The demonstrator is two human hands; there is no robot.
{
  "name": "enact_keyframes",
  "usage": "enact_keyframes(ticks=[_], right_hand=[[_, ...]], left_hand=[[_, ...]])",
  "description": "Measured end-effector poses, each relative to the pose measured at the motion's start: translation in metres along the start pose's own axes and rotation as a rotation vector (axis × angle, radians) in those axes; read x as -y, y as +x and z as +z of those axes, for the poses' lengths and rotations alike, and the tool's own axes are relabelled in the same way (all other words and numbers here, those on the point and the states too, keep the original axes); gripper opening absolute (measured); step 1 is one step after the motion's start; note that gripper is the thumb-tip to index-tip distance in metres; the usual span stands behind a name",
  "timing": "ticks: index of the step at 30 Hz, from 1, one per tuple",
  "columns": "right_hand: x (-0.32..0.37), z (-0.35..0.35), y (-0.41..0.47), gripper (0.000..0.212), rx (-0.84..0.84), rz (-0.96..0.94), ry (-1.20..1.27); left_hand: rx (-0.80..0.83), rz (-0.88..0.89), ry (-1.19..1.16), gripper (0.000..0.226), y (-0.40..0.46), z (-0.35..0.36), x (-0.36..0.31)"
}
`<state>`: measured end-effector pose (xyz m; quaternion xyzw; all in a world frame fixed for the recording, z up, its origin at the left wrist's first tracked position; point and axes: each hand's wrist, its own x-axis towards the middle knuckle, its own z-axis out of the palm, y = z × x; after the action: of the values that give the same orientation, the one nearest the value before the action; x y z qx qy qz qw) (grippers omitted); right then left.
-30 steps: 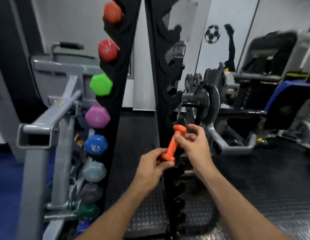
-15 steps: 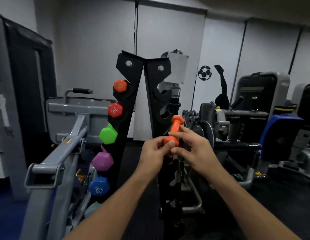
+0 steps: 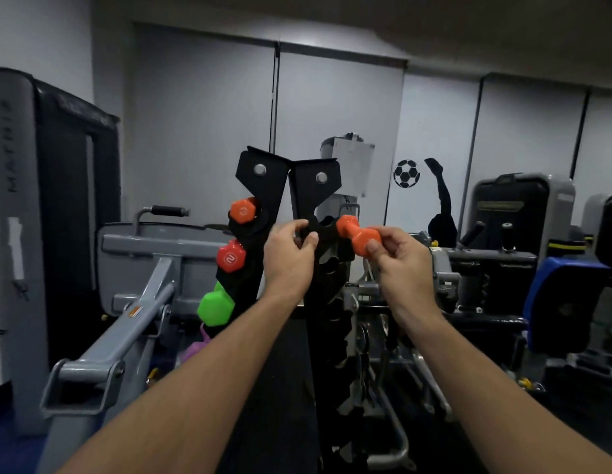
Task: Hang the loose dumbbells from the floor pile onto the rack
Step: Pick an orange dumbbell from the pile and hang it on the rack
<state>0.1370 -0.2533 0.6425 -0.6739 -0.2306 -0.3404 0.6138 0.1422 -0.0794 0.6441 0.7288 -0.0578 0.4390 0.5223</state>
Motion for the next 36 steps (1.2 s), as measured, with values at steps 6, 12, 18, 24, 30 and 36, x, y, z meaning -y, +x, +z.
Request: enact_keyframes(ticks=[6, 12, 18, 24, 30, 36], right_hand=[[0.004, 0.016, 0.034, 0.02, -0.133, -0.028, -0.088], [0.005, 0.038, 0.053, 0.02, -0.049, -0.035, -0.174], [-0.005, 0.053, 0.066, 0.017, 0.012, -0.013, -0.208], [-0.005, 0.06, 0.08, 0.02, 0.053, 0.011, -0.284], [-0.008, 0.066, 0.088, 0.022, 0.095, 0.032, -0.317], [-0.01, 0.07, 0.087, 0.025, 0.139, 0.042, -0.294]], left_hand=[[0.155, -0.1, 0.279, 0.061, 0.03, 0.013, 0.012], [0.263, -0.169, 0.268, 0.051, 0.024, 0.023, 0.018], [0.247, -0.162, 0.308, 0.06, 0.03, 0.03, 0.023], [0.241, -0.165, 0.354, 0.057, 0.031, 0.033, 0.022], [0.229, -0.155, 0.35, 0.054, 0.03, 0.033, 0.023], [0.227, -0.14, 0.334, 0.048, 0.028, 0.033, 0.026]])
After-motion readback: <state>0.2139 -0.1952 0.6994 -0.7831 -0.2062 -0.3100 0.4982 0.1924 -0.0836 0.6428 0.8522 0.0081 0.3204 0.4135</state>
